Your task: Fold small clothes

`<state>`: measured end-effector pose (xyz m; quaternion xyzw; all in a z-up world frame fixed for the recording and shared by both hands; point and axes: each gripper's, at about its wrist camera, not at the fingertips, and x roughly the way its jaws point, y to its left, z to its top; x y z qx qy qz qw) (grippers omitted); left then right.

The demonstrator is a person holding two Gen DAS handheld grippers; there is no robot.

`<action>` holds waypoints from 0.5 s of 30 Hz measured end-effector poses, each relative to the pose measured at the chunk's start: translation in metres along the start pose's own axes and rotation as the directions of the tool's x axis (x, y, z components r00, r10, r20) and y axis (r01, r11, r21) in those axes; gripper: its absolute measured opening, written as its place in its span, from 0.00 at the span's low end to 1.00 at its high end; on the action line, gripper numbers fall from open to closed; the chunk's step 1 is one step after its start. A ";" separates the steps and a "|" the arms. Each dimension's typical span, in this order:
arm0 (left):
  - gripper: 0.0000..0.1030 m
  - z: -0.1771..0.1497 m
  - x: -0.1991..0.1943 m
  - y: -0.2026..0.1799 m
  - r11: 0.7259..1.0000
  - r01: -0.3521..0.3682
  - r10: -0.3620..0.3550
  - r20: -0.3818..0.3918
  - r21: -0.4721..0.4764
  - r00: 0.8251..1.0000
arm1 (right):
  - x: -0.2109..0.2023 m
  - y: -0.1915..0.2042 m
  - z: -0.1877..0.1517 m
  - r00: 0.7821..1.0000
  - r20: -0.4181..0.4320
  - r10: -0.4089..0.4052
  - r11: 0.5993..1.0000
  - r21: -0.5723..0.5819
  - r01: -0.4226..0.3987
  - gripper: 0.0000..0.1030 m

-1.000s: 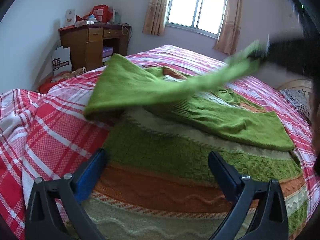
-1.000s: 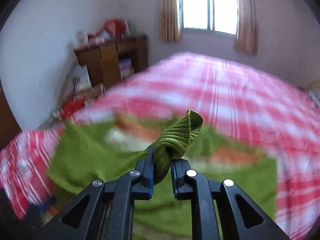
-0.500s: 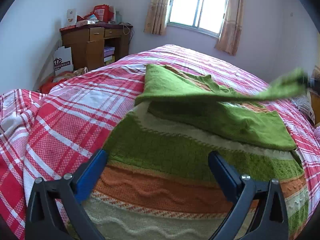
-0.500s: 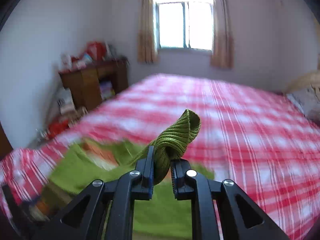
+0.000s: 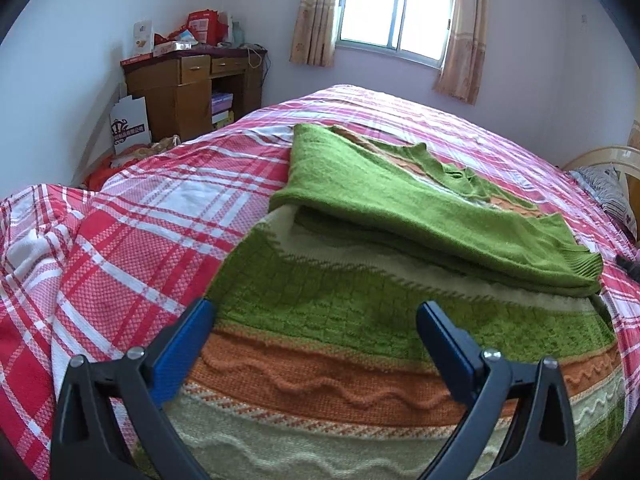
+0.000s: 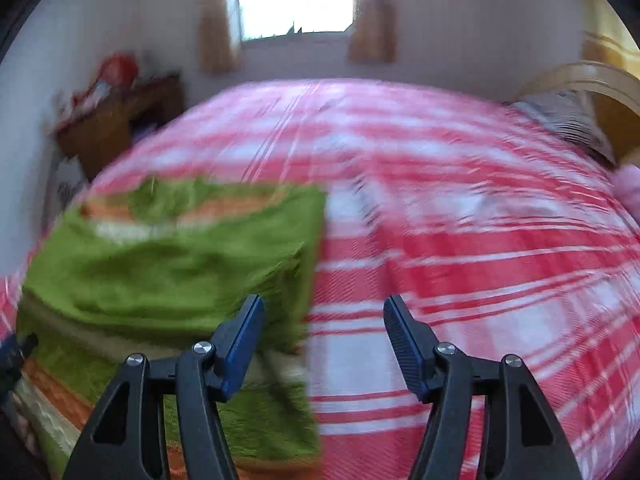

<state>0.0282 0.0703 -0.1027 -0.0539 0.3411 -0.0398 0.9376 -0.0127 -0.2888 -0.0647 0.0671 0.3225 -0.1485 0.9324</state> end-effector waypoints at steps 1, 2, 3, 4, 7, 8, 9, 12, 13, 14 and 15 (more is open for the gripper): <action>1.00 0.000 0.000 -0.001 1.000 -0.007 0.007 -0.005 0.006 1.000 | -0.008 -0.003 0.004 0.999 0.030 0.017 1.000 0.020 -0.018 0.45; 1.00 0.001 0.000 -0.003 1.000 -0.013 0.013 -0.011 0.009 1.000 | -0.013 -0.004 0.010 0.997 0.051 0.052 0.998 0.031 -0.053 0.31; 1.00 0.002 -0.001 -0.005 0.999 -0.028 0.029 -0.025 0.017 0.999 | -0.014 -0.001 0.016 0.996 0.050 0.076 0.997 0.027 -0.078 0.17; 1.00 0.004 -0.002 -0.007 0.999 -0.040 0.041 -0.033 0.022 0.999 | -0.012 0.004 0.020 0.995 0.042 0.096 0.995 0.021 -0.097 0.17; 1.00 0.015 -0.019 -0.013 0.999 -0.027 0.028 -0.009 0.024 1.000 | 0.009 0.029 0.028 0.990 0.007 0.143 0.989 -0.036 -0.143 0.16; 1.00 0.022 -0.026 -0.016 0.999 -0.024 0.024 0.018 0.028 1.000 | 0.019 0.038 0.027 0.991 -0.010 0.131 0.989 -0.071 -0.131 0.16; 1.00 0.031 -0.032 -0.019 0.999 -0.031 0.029 0.046 0.037 0.998 | 0.030 0.043 0.023 0.991 -0.048 0.128 0.988 -0.083 -0.132 0.16; 1.00 0.054 -0.021 -0.026 0.997 -0.056 0.055 0.027 0.045 0.998 | 0.068 0.044 0.005 0.970 -0.183 0.159 0.987 0.005 -0.161 0.17; 1.00 0.062 -0.010 -0.027 0.997 -0.066 0.065 0.005 0.038 0.998 | 0.069 0.045 -0.001 0.974 -0.144 0.172 0.985 0.020 -0.171 0.17; 1.00 0.065 -0.003 -0.027 0.997 -0.074 0.074 -0.005 0.035 0.997 | 0.067 0.047 -0.001 0.976 -0.141 0.164 0.986 0.008 -0.164 0.17; 1.00 0.069 0.011 -0.028 0.995 -0.097 0.097 -0.024 0.032 0.995 | 0.068 0.047 -0.001 0.977 -0.142 0.161 0.987 0.007 -0.162 0.17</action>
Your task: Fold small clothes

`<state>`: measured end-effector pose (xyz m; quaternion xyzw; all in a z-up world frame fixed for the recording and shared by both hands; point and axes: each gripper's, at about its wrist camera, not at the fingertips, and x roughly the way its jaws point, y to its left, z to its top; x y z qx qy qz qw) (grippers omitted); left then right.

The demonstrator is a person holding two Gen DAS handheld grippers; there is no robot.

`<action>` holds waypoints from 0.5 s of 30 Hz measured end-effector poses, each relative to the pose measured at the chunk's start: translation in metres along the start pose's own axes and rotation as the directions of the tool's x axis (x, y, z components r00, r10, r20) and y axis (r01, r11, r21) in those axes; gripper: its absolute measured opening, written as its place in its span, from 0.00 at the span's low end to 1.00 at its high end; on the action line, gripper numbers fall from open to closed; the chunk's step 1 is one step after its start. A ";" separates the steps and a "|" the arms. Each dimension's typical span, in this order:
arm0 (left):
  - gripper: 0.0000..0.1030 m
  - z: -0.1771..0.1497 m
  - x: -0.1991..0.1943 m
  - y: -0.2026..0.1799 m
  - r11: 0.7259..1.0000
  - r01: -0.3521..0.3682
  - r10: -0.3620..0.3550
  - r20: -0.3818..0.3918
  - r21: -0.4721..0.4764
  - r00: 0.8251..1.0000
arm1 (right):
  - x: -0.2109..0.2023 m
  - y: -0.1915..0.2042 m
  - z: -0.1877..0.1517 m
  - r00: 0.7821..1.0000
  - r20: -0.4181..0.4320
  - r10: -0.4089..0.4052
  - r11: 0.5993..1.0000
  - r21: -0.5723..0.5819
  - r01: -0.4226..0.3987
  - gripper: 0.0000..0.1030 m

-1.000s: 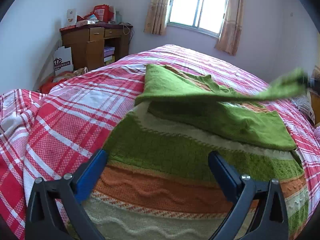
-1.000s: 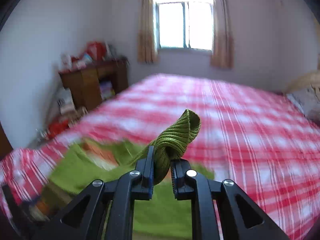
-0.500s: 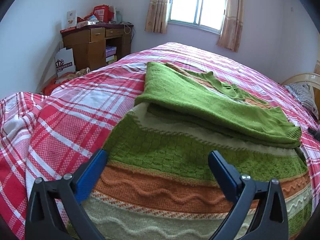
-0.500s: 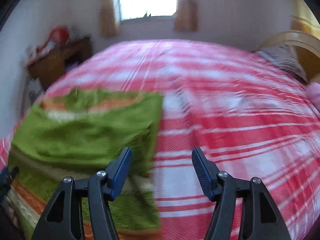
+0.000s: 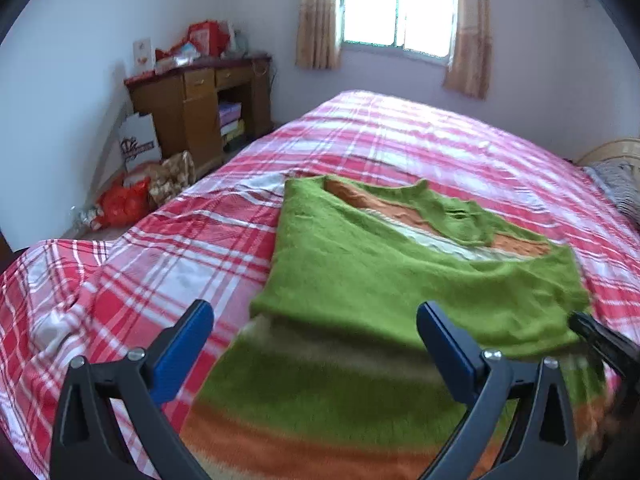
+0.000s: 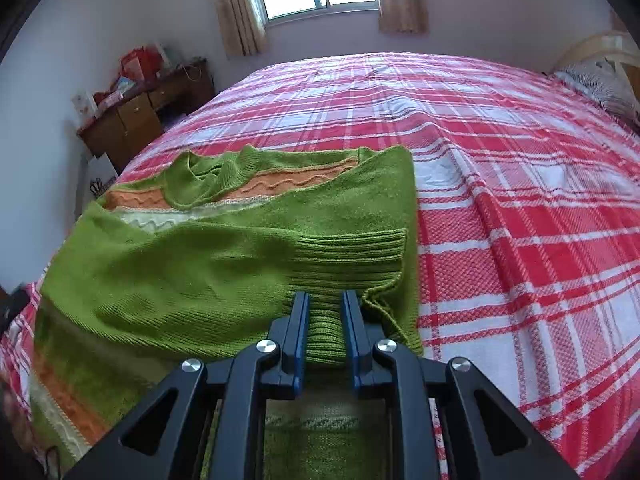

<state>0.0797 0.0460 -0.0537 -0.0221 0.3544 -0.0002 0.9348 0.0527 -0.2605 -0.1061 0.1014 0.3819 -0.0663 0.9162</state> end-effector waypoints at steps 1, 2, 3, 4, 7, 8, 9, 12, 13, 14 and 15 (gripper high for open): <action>1.00 0.001 0.010 -0.002 1.000 -0.015 0.015 -0.016 0.003 1.000 | 0.000 -0.001 0.000 1.000 -0.002 0.003 1.000 0.002 -0.003 0.17; 1.00 0.002 0.022 -0.003 0.999 -0.032 0.032 -0.037 0.015 0.999 | 0.000 -0.001 -0.001 1.000 0.000 0.006 1.000 0.003 -0.006 0.17; 1.00 0.001 0.037 -0.002 0.996 -0.085 0.087 -0.072 0.032 0.994 | -0.003 0.000 0.000 1.000 -0.005 0.001 1.000 -0.006 -0.001 0.17; 1.00 -0.004 0.046 0.001 0.990 -0.136 0.139 -0.106 0.041 0.985 | -0.004 0.002 0.000 1.000 -0.009 -0.012 1.000 -0.025 0.012 0.17; 1.00 -0.014 0.054 0.027 0.994 -0.064 0.053 -0.126 -0.091 0.991 | -0.024 0.017 0.008 0.996 0.089 0.003 0.997 -0.071 0.004 0.17; 1.00 -0.014 0.053 0.029 0.993 -0.067 0.055 -0.123 -0.098 0.991 | -0.031 0.025 0.012 0.993 0.114 0.033 0.996 -0.090 -0.023 0.17; 1.00 -0.015 0.053 0.032 0.992 -0.076 0.064 -0.120 -0.105 0.991 | -0.033 0.039 0.019 0.989 0.118 0.084 0.990 -0.121 -0.069 0.17; 1.00 -0.019 0.052 0.034 0.990 -0.088 0.076 -0.110 -0.112 0.991 | -0.020 0.071 0.032 0.977 0.066 0.201 0.969 -0.158 -0.189 0.17; 1.00 -0.019 0.051 0.031 0.990 -0.092 0.080 -0.112 -0.107 0.990 | -0.010 0.083 0.035 0.971 0.035 0.235 0.960 -0.163 -0.227 0.17; 1.00 -0.019 0.052 0.031 0.990 -0.093 0.081 -0.117 -0.106 0.990 | 0.001 0.093 0.034 0.967 0.002 0.255 0.953 -0.169 -0.251 0.17; 1.00 -0.018 0.052 0.030 0.990 -0.092 0.079 -0.117 -0.106 0.990 | 0.014 0.102 0.031 0.964 -0.033 0.262 0.949 -0.173 -0.264 0.17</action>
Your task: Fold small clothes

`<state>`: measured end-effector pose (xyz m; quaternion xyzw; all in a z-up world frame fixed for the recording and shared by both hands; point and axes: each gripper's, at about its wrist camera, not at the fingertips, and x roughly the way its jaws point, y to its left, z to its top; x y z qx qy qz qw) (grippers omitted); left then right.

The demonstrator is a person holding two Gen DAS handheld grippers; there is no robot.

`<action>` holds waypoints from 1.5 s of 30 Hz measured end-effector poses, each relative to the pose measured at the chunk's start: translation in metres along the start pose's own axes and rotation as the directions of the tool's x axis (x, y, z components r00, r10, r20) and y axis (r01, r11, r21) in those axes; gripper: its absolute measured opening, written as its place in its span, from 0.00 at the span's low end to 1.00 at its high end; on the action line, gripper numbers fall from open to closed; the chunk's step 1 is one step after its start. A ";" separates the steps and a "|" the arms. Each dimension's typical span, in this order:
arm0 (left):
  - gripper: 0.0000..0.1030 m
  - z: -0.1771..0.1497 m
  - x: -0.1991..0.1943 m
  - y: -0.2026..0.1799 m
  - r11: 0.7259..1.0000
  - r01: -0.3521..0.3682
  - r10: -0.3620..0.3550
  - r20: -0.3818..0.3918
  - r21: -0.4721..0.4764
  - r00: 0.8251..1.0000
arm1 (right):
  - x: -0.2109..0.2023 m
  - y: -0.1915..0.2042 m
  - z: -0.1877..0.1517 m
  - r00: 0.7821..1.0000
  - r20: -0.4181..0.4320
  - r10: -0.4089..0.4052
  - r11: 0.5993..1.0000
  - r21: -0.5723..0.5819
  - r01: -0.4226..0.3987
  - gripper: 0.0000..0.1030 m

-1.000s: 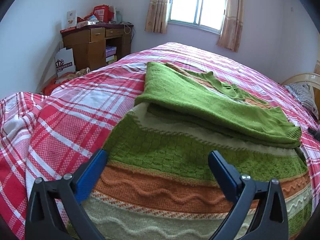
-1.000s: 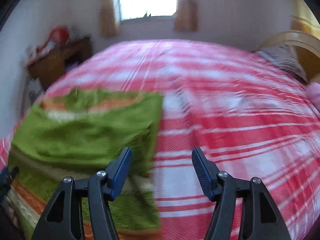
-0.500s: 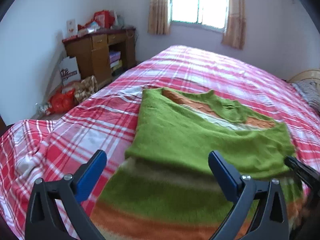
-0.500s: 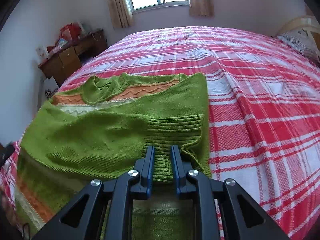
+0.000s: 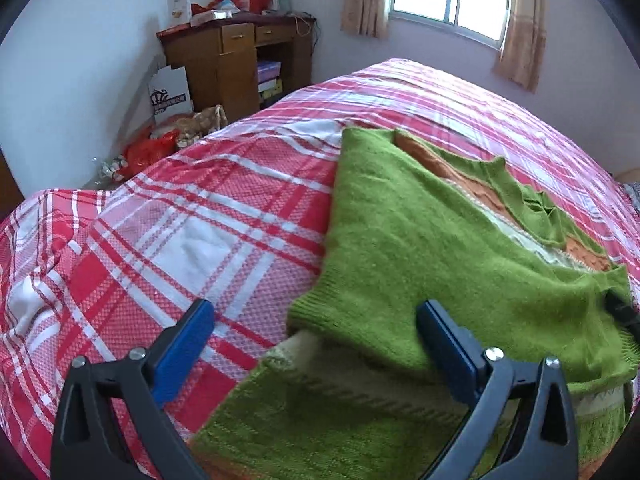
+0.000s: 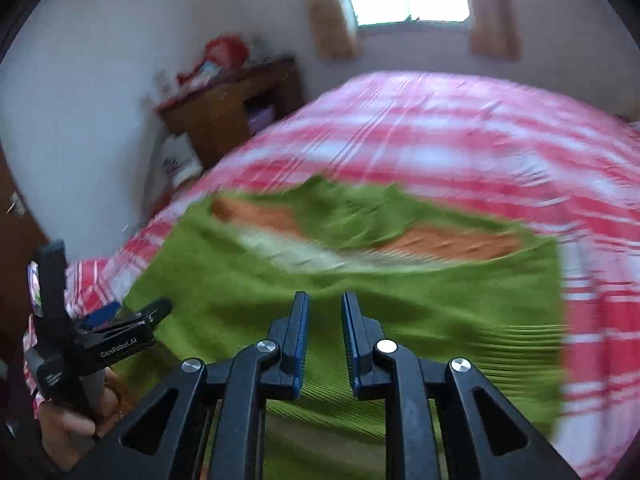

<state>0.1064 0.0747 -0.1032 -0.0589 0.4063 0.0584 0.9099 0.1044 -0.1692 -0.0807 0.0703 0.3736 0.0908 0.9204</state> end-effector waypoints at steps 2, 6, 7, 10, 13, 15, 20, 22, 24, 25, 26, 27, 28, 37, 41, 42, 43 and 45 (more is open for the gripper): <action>1.00 0.001 -0.001 0.000 1.000 0.009 -0.009 0.002 -0.005 1.000 | 0.034 0.002 -0.009 0.995 -0.095 0.016 1.000 0.012 -0.015 0.17; 1.00 0.000 -0.003 0.002 1.000 0.021 -0.021 0.021 -0.016 1.000 | 0.031 0.001 -0.005 0.992 -0.127 -0.028 1.000 0.009 0.030 0.17; 1.00 0.000 -0.003 0.002 1.000 0.021 -0.020 0.024 -0.016 1.000 | 0.021 0.004 0.001 0.994 -0.092 -0.062 0.998 -0.001 0.063 0.17; 1.00 -0.001 -0.003 0.003 1.000 0.024 -0.024 0.025 -0.017 0.999 | 0.010 0.019 0.018 0.999 0.013 -0.030 0.997 -0.064 0.030 0.42; 1.00 -0.002 -0.004 0.004 0.999 0.041 -0.040 0.029 -0.026 0.999 | 0.036 0.032 0.031 1.000 -0.020 0.001 0.996 -0.084 -0.003 0.63; 1.00 -0.002 -0.003 0.003 0.999 0.044 -0.043 0.029 -0.027 0.999 | 0.061 0.041 0.036 0.998 -0.068 0.000 0.994 -0.106 -0.007 0.63; 1.00 -0.002 -0.004 0.002 0.999 0.036 -0.036 0.029 -0.019 0.999 | 0.090 0.063 0.030 0.991 -0.134 0.002 0.973 -0.229 -0.033 0.06; 1.00 -0.002 -0.004 0.001 0.999 0.034 -0.033 0.031 -0.019 0.999 | 0.085 0.066 0.034 0.996 -0.088 -0.025 0.973 -0.233 0.004 0.06; 1.00 -0.003 -0.004 0.000 1.000 0.024 -0.024 0.032 -0.012 0.999 | 0.083 0.070 0.037 0.996 -0.003 -0.089 0.967 -0.242 0.085 0.06; 1.00 -0.003 -0.004 0.001 1.000 0.023 -0.023 0.032 -0.010 0.999 | 0.084 0.070 0.037 0.995 0.015 -0.096 0.967 -0.234 0.097 0.06; 1.00 -0.003 -0.003 0.001 1.000 0.025 -0.025 0.031 -0.012 0.999 | 0.091 0.070 0.036 0.994 0.012 -0.111 0.968 -0.225 0.111 0.06; 1.00 -0.003 -0.003 0.001 1.000 0.027 -0.027 0.029 -0.014 0.999 | 0.098 0.070 0.036 0.992 -0.022 -0.124 0.967 -0.226 0.116 0.07; 1.00 -0.003 -0.003 0.001 1.000 0.028 -0.027 0.027 -0.013 0.999 | 0.108 0.071 0.038 0.989 -0.081 -0.126 0.966 -0.238 0.104 0.08; 1.00 -0.002 -0.003 0.002 0.999 0.032 -0.031 0.033 -0.017 0.999 | -0.004 -0.012 0.024 0.999 0.005 -0.043 0.999 -0.033 0.043 0.13; 1.00 -0.002 -0.003 0.002 0.999 0.035 -0.034 0.031 -0.017 0.999 | -0.027 -0.063 -0.032 0.984 -0.064 -0.165 0.980 -0.123 0.157 0.13; 1.00 -0.002 -0.003 0.002 0.999 0.036 -0.035 0.031 -0.018 0.999 | -0.040 -0.075 -0.038 0.987 -0.051 -0.151 0.985 -0.091 0.146 0.13; 1.00 -0.003 -0.003 0.002 0.999 0.037 -0.036 0.030 -0.018 0.999 | -0.052 -0.091 -0.044 0.984 -0.067 -0.166 0.986 -0.040 0.163 0.13; 1.00 -0.003 -0.003 0.002 0.999 0.037 -0.037 0.028 -0.017 0.999 | -0.075 -0.111 -0.059 0.995 -0.016 -0.103 0.994 0.027 0.104 0.13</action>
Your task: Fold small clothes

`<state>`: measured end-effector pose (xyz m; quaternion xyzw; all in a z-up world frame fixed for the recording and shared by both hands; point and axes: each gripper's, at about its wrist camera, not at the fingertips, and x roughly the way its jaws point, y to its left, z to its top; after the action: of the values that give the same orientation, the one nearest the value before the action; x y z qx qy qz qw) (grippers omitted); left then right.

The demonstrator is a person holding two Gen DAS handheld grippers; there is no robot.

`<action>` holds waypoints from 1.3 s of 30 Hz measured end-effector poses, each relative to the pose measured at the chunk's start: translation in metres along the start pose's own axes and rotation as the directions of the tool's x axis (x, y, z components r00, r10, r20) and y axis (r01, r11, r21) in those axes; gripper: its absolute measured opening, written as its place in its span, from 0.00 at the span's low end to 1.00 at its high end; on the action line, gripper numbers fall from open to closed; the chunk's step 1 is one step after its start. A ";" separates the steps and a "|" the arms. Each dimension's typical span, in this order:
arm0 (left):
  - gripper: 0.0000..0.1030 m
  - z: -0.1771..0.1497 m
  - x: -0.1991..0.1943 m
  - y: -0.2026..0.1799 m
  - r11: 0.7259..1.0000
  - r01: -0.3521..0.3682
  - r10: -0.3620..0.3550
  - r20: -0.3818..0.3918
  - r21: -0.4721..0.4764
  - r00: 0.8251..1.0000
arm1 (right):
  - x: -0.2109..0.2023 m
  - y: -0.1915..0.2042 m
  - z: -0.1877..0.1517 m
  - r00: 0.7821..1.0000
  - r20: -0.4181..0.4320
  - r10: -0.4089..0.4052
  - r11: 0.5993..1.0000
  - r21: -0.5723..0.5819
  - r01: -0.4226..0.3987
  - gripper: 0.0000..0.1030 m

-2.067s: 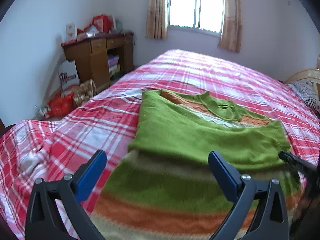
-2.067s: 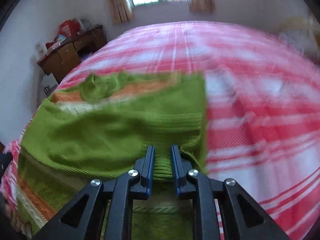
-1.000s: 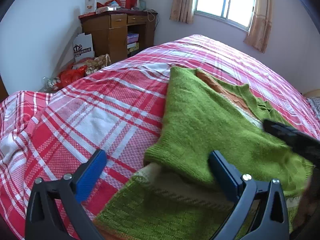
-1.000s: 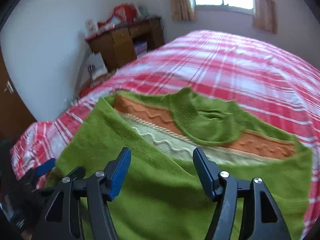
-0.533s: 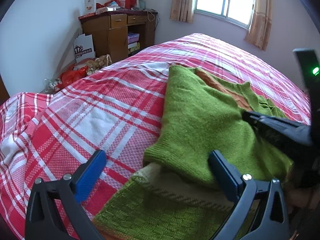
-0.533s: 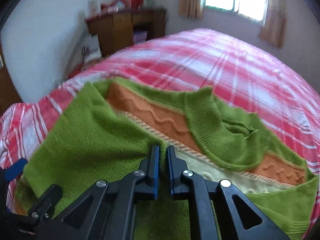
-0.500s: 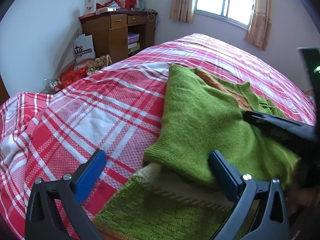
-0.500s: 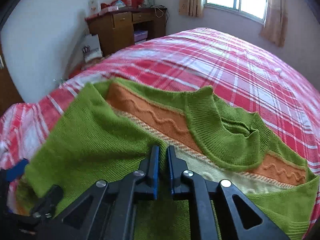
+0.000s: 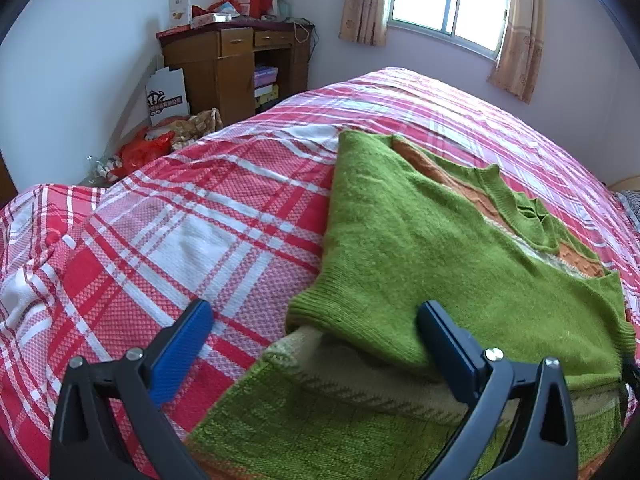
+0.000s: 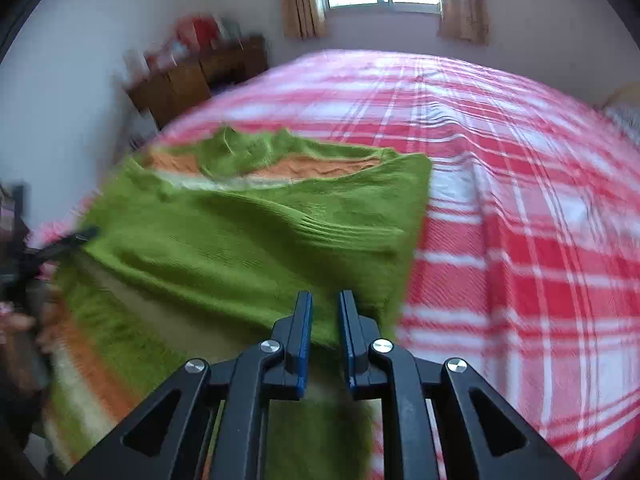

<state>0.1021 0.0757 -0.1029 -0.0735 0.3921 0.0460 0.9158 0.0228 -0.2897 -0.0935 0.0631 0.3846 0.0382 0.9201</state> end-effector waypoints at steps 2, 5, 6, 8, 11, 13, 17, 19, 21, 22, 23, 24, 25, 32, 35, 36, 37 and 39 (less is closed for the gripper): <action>1.00 0.001 0.000 0.001 1.000 0.007 -0.007 -0.007 0.005 1.000 | -0.015 -0.008 -0.010 1.000 0.014 -0.004 0.999 0.052 0.003 0.13; 1.00 -0.004 -0.013 0.009 0.998 0.054 -0.053 -0.033 0.039 0.998 | -0.053 -0.001 -0.021 0.996 0.042 -0.076 0.991 0.112 0.071 0.14; 1.00 -0.011 -0.025 0.016 0.996 0.081 -0.080 -0.035 0.039 0.996 | -0.079 -0.002 -0.028 0.994 0.107 -0.032 0.990 0.143 0.017 0.14; 1.00 -0.029 -0.048 0.030 0.990 0.138 -0.137 -0.030 0.031 0.990 | -0.121 -0.010 -0.049 0.984 0.177 0.022 0.983 0.177 -0.054 0.14; 1.00 -0.064 -0.087 0.054 0.980 0.185 -0.184 -0.017 0.069 0.983 | -0.170 -0.013 -0.078 0.980 0.193 0.053 0.983 0.165 -0.085 0.19; 1.00 -0.074 -0.110 0.069 0.977 0.196 -0.199 0.022 0.087 0.980 | -0.196 -0.015 -0.097 0.984 0.175 0.039 0.986 0.152 -0.066 0.20; 1.00 -0.080 -0.168 0.101 0.955 0.268 -0.283 0.123 0.126 0.951 | -0.260 -0.015 -0.137 0.974 0.205 0.094 0.986 0.115 -0.119 0.21; 1.00 -0.076 -0.193 0.106 0.949 0.269 -0.294 0.160 0.162 0.942 | -0.277 -0.011 -0.152 0.968 0.193 0.158 0.982 0.076 -0.176 0.46; 1.00 -0.072 -0.218 0.108 0.948 0.247 -0.286 0.196 0.198 0.938 | -0.279 0.001 -0.166 0.971 0.184 0.151 0.986 0.047 -0.162 0.70; 1.00 -0.071 -0.223 0.108 0.948 0.246 -0.287 0.204 0.204 0.936 | -0.274 0.008 -0.175 0.967 0.189 0.168 0.983 0.037 -0.178 0.70; 1.00 -0.070 -0.232 0.110 0.946 0.250 -0.293 0.212 0.207 0.932 | -0.263 0.015 -0.182 0.963 0.175 0.203 0.976 0.041 -0.213 0.70; 1.00 -0.070 -0.241 0.112 0.943 0.265 -0.307 0.220 0.200 0.926 | -0.260 0.018 -0.191 0.963 0.159 0.216 0.973 0.051 -0.227 0.70; 1.00 -0.070 -0.245 0.115 0.940 0.282 -0.322 0.222 0.191 0.921 | -0.243 0.025 -0.198 0.968 0.121 0.222 0.971 0.067 -0.231 0.70; 1.00 -0.083 -0.247 0.118 0.954 0.202 -0.255 0.242 0.223 0.936 | -0.164 0.055 -0.233 0.973 -0.123 0.197 0.978 0.097 -0.186 0.53; 1.00 -0.085 -0.247 0.125 0.955 0.194 -0.250 0.250 0.226 0.936 | -0.158 0.060 -0.242 0.972 -0.134 0.193 0.976 0.130 -0.176 0.51; 1.00 -0.085 -0.247 0.128 0.955 0.200 -0.253 0.250 0.217 0.935 | -0.158 0.062 -0.242 0.967 -0.143 0.212 0.972 0.137 -0.192 0.45; 1.00 -0.084 -0.246 0.132 0.955 0.213 -0.262 0.250 0.205 0.932 | -0.156 0.065 -0.242 0.956 -0.166 0.241 0.965 0.147 -0.218 0.39; 1.00 -0.084 -0.244 0.138 0.952 0.246 -0.287 0.245 0.184 0.926 | -0.150 0.069 -0.244 0.948 -0.187 0.258 0.960 0.163 -0.229 0.39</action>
<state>-0.1446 0.1909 0.0032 -0.0500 0.2531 -0.0992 0.9610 -0.2578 -0.2181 -0.1478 0.1699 0.4691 0.1309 0.8567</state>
